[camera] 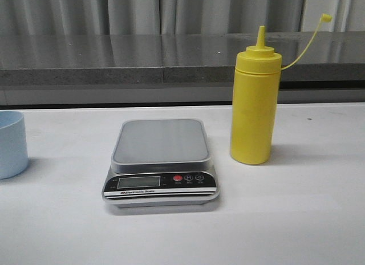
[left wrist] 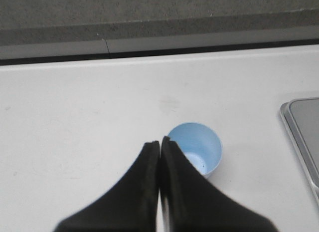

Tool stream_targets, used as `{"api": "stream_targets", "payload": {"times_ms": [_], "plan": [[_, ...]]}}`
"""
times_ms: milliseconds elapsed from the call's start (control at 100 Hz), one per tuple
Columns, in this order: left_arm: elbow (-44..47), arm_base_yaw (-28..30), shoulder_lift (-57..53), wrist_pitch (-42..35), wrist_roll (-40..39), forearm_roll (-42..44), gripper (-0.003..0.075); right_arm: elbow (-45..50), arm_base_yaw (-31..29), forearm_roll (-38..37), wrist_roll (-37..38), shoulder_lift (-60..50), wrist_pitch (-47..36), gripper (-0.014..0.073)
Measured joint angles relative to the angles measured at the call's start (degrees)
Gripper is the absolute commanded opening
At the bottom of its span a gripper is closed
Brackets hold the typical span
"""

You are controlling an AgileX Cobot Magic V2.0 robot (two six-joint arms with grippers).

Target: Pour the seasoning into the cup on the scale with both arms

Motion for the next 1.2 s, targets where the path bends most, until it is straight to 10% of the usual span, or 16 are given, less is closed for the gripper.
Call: {"api": "stream_targets", "payload": {"times_ms": [370, 700, 1200], "plan": [[-8.4, 0.0, 17.7, 2.0, 0.0, 0.1, 0.0006, 0.0, 0.0, 0.0, 0.0, 0.0, 0.0, -0.0069], [-8.5, 0.0, 21.1, 2.2, 0.0, 0.1, 0.0599, 0.0, 0.0, 0.0, 0.0, 0.0, 0.0, -0.0069], [-8.7, 0.0, 30.8, -0.4, 0.0, -0.8, 0.0598, 0.0, 0.0, 0.0, 0.0, 0.0, 0.0, -0.0069]]}}
